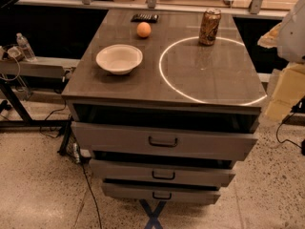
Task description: Pick orange can
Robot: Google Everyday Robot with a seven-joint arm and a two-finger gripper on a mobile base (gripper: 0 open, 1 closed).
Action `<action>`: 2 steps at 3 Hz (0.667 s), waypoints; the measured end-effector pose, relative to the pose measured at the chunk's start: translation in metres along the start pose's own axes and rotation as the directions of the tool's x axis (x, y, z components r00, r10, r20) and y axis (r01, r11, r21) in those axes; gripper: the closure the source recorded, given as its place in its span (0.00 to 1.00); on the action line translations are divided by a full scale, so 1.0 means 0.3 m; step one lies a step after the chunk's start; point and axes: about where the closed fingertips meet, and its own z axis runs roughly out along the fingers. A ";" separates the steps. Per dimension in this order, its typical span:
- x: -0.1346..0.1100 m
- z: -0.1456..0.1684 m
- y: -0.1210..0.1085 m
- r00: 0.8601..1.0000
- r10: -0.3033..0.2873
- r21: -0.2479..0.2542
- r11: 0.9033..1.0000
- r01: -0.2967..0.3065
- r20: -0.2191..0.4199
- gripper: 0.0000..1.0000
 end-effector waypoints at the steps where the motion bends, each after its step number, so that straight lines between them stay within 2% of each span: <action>1: 0.000 0.000 0.000 1.000 0.000 0.000 1.000 0.000 0.000 0.00; 2: -0.027 0.052 -0.088 0.999 -0.012 0.023 1.000 0.011 0.051 0.00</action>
Offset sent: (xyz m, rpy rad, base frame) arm 0.0513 0.0068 -0.0175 0.0668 -0.0391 0.0421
